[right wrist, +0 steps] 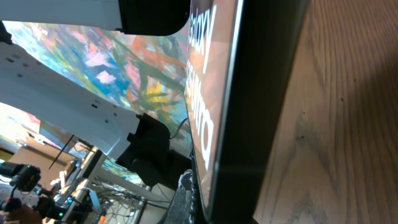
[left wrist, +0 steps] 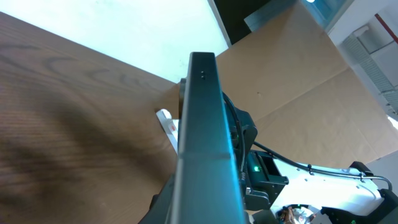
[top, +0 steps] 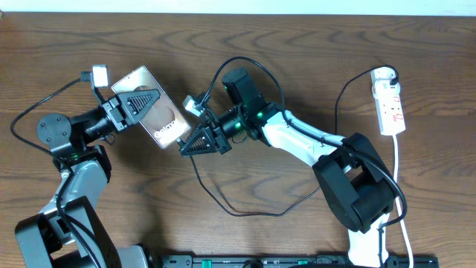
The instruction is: Plug charger to phone and switch on socket
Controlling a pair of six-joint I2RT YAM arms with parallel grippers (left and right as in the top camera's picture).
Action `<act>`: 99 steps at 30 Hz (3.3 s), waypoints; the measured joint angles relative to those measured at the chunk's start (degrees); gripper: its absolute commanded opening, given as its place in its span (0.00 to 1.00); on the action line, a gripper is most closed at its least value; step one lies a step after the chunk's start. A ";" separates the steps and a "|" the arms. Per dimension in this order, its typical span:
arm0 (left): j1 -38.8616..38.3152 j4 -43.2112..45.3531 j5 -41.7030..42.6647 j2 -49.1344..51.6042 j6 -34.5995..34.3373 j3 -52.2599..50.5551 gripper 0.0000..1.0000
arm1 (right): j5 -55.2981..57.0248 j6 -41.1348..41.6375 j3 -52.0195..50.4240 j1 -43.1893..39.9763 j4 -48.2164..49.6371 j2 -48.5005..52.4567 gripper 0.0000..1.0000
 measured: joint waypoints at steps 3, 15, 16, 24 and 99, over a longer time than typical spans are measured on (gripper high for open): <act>0.00 -0.02 0.00 0.00 0.00 0.00 0.07 | -0.07 0.00 0.00 0.00 0.02 0.00 0.01; -1.33 0.04 0.15 0.00 0.00 0.15 0.08 | -1.70 0.94 -0.28 -0.02 -0.26 0.00 0.01; -1.70 0.04 0.15 0.00 -0.02 0.22 0.08 | -1.77 1.14 -0.28 -0.02 -0.28 0.00 0.01; -2.34 0.07 0.22 0.00 0.00 0.28 0.07 | -2.34 1.53 -0.28 -0.07 -0.26 0.00 0.01; 6.12 -5.16 4.26 0.02 1.77 0.20 0.07 | 1.79 10.01 -0.55 -2.14 6.64 0.48 0.99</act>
